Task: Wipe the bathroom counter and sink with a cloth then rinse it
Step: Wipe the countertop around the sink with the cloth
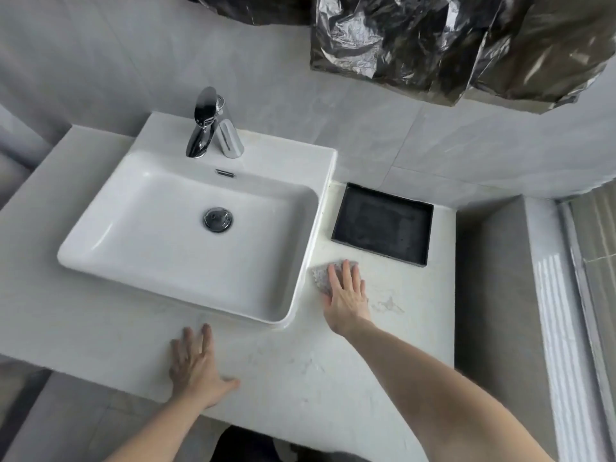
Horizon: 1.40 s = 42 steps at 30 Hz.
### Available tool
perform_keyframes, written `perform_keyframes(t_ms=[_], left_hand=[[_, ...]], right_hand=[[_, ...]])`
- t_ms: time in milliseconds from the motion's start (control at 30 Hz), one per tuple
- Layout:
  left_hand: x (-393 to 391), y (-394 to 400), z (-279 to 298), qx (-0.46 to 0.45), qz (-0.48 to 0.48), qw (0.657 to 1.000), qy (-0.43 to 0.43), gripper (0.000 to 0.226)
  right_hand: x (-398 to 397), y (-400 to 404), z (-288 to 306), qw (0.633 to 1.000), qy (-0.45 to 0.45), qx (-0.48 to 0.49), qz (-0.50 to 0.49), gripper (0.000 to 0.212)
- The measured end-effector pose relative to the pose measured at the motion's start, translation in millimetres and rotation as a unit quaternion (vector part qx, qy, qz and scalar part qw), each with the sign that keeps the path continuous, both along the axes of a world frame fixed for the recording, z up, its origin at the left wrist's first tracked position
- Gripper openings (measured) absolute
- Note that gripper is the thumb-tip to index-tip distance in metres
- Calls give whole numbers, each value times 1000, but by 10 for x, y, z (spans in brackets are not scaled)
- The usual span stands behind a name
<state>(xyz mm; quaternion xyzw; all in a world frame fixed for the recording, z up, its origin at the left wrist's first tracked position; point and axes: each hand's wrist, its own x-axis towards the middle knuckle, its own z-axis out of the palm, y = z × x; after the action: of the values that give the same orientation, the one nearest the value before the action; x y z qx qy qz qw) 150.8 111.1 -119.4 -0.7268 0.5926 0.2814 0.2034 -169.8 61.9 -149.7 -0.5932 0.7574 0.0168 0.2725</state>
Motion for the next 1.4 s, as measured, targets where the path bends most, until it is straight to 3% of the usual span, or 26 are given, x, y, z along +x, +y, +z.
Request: perform_keyframes(t_ms=[233, 500, 667, 733, 833, 933, 1033, 1400], left_hand=[[-66, -39, -60, 2, -3, 1000, -14, 149], [-130, -71, -25, 23, -8, 1000, -16, 152], [-155, -87, 10, 28, -14, 999, -20, 152], [-157, -88, 30, 33, -11, 999, -21, 153], [-163, -108, 35, 33, -11, 999, -25, 153], [-149, -117, 17, 35, -10, 999, -19, 154], [-125, -115, -4, 30, -13, 999, -12, 155], [-101, -101, -29, 36, -19, 999, -2, 153]], right_hand=[[-188, 30, -110, 998, 8, -32, 52, 64], [-1413, 742, -149, 980, 47, -34, -188, 58], [-1270, 642, 52, 949, -25, -110, -296, 52], [-966, 480, 70, 948, -74, -139, -275, 51], [-419, 188, -36, 974, -101, -131, -158, 57], [39, -51, -114, 996, -46, -58, -56, 61], [75, -31, -169, 998, -7, -56, -40, 63], [-1401, 874, -191, 945, 35, -106, -308, 53]])
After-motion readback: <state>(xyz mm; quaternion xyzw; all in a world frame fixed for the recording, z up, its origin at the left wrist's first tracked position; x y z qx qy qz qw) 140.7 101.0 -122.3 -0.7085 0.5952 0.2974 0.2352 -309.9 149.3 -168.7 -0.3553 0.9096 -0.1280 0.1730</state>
